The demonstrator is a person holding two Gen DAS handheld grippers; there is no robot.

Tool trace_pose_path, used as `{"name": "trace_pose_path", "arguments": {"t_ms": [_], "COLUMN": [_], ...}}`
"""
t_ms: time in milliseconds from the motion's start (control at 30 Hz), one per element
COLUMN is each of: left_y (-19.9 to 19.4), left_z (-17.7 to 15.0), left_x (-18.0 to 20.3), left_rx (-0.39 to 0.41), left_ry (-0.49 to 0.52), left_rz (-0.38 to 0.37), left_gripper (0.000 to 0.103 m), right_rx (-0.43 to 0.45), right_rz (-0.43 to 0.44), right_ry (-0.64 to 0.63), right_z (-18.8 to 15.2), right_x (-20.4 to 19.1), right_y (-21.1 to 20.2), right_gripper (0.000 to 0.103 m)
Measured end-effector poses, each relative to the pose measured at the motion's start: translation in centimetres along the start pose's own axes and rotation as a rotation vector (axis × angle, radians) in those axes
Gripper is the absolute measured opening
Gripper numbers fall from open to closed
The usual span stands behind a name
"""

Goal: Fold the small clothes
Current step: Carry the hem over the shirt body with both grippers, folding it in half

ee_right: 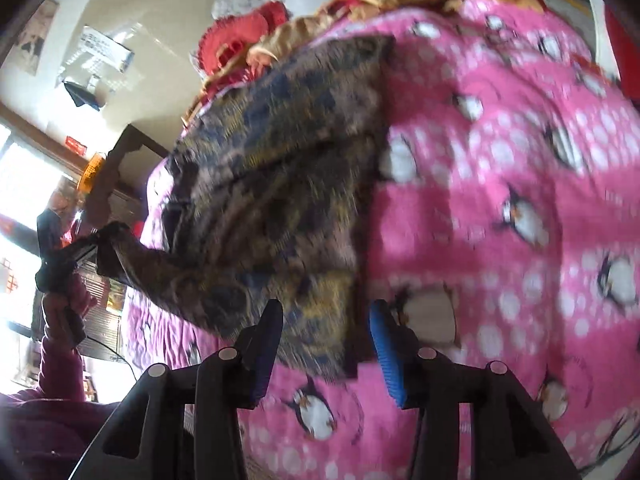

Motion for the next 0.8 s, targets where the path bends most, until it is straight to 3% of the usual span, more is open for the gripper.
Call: {"name": "trace_pose_path", "arguments": {"t_ms": [100, 167, 200, 267, 300, 433, 633, 800], "left_y": [0.0, 0.0, 0.0, 0.2, 0.3, 0.2, 0.6, 3.5], "left_z": [-0.3, -0.4, -0.5, -0.8, -0.9, -0.3, 4.6, 9.0], "left_x": [-0.2, -0.1, -0.1, -0.2, -0.3, -0.3, 1.0, 2.0], "left_rx": [-0.001, 0.0, 0.0, -0.005, -0.01, -0.017, 0.053, 0.079], "left_ry": [0.0, 0.004, 0.005, 0.008, 0.01, -0.006, -0.052, -0.065], "left_rz": [0.008, 0.015, 0.018, 0.026, 0.032, 0.02, -0.024, -0.012], "left_gripper": [0.006, 0.006, 0.006, 0.006, 0.006, 0.006, 0.006, 0.006], "right_rx": [-0.008, -0.005, -0.019, -0.048, -0.045, 0.091, 0.333, 0.424], "right_rz": [0.022, 0.068, 0.075, 0.057, 0.051, 0.065, 0.018, -0.026], "right_ry": [0.01, 0.004, 0.001, -0.017, -0.016, 0.002, -0.006, 0.016], "right_z": [-0.8, -0.8, -0.9, -1.1, -1.0, 1.7, 10.5, 16.9], "right_x": [0.1, -0.5, -0.7, -0.9, -1.0, -1.2, -0.1, 1.7], "right_y": [0.6, 1.2, 1.8, 3.0, 3.4, 1.0, -3.4, -3.5], "right_gripper": [0.043, 0.038, 0.033, 0.009, 0.009, 0.008, 0.008, 0.008]}}
Point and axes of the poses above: each gripper's, at about its wrist camera, not at the fingertips, and y roughly the way its jaws point, x to its right, z to its top, the point moved 9 cm from there along y, roughly the way its jaws point, and after that the axes turned 14 degrees about -y, right-handed, at the moved point
